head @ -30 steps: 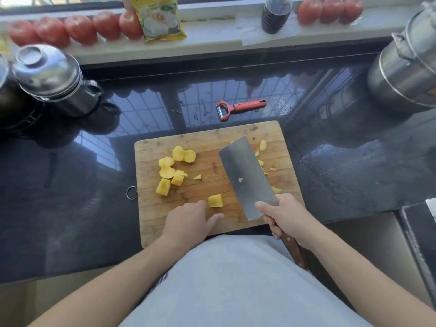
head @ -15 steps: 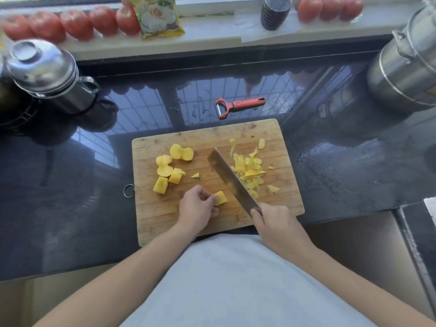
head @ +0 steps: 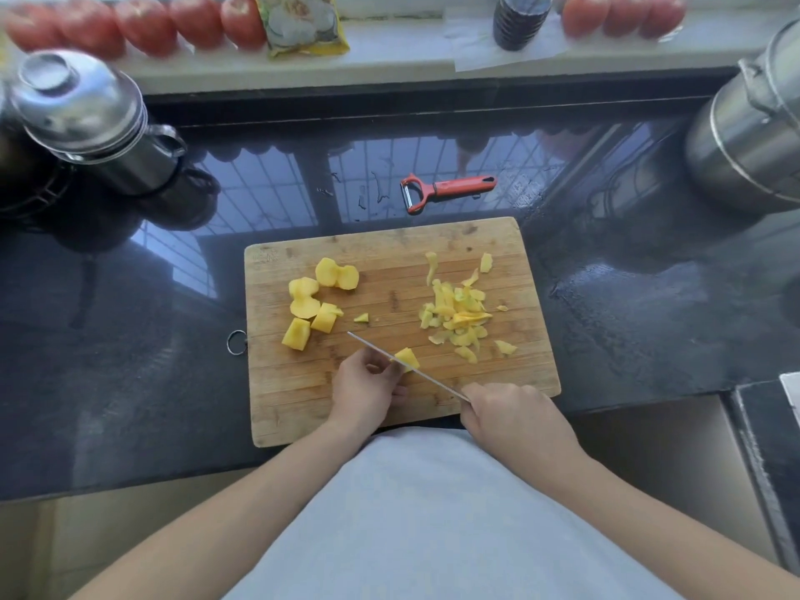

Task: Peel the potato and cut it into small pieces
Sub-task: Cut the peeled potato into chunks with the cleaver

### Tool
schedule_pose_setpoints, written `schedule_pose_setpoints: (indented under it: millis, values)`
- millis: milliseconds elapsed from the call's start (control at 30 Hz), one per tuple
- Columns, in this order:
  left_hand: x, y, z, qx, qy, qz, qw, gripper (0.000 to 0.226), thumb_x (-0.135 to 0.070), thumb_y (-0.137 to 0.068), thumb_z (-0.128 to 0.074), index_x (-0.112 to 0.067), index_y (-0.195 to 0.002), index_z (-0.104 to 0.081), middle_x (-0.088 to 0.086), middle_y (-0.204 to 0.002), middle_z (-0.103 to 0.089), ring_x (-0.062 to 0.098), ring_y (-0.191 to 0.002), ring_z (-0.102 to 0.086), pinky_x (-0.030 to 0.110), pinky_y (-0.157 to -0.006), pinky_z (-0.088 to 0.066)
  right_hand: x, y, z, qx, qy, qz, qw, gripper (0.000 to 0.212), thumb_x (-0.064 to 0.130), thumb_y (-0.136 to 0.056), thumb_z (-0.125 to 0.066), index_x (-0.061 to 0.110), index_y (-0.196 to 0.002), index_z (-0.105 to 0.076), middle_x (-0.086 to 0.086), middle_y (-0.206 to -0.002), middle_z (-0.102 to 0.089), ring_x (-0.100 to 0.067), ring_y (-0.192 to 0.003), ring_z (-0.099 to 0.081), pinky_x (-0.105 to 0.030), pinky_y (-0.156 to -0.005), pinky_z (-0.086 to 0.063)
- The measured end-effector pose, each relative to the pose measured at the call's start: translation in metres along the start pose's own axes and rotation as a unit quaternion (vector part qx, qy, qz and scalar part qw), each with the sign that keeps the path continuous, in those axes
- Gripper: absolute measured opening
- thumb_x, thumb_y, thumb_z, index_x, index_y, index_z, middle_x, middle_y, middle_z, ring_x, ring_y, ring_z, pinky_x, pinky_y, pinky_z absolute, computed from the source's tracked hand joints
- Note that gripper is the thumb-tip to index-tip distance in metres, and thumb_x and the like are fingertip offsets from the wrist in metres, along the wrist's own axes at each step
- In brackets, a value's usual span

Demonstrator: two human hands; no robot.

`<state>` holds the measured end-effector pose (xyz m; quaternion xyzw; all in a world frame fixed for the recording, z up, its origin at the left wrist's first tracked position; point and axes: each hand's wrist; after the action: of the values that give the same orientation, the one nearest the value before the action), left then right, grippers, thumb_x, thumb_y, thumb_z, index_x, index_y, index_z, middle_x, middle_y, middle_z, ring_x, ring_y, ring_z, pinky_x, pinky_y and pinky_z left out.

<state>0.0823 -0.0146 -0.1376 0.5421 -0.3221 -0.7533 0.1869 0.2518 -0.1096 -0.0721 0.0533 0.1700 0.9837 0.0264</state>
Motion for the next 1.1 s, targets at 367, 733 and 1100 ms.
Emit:
schedule_pose_setpoints:
  millis: [367,733,1100]
  values:
    - [0.003,-0.007,0.0,-0.014,0.023,0.011,1.0,0.003,-0.002,-0.089,-0.074,0.0,-0.088,-0.076,0.015,-0.08,-0.077,0.028,-0.067,-0.075,0.051,-0.073,-0.066,0.001,-0.005,-0.002,-0.028,0.085,0.012,0.996,0.038,0.013,-0.051,-0.09,0.016,-0.055,-0.052,0.0,-0.043,-0.044,-0.028,-0.026,-0.043,-0.024,-0.042,-0.017]
    - [-0.002,-0.009,-0.001,-0.004,0.072,0.056,0.996,0.006,0.0,-0.084,-0.079,0.001,-0.089,-0.076,0.02,-0.086,-0.077,0.029,-0.073,-0.073,0.048,-0.075,-0.064,0.003,-0.022,-0.007,0.043,0.052,-0.006,0.998,0.044,0.012,-0.042,-0.092,0.017,-0.055,-0.05,0.001,-0.042,-0.044,-0.026,-0.027,-0.042,-0.024,-0.04,-0.016]
    - [-0.003,-0.011,-0.001,-0.016,0.019,0.059,0.998,0.021,-0.01,-0.085,-0.084,-0.004,-0.088,-0.064,0.003,-0.062,-0.072,0.033,-0.072,-0.078,0.054,-0.078,-0.065,-0.002,-0.044,-0.004,0.084,0.005,-0.014,0.996,0.018,0.021,-0.105,-0.041,0.018,-0.099,-0.058,-0.003,-0.076,-0.053,-0.033,-0.071,-0.056,-0.034,-0.059,-0.034]
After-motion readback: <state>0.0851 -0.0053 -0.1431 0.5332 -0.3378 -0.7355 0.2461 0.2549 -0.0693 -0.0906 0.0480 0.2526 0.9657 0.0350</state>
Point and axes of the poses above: each hand's wrist, its own y-axis away from the middle knuckle, its own z-axis out of the back of the hand, x = y × z
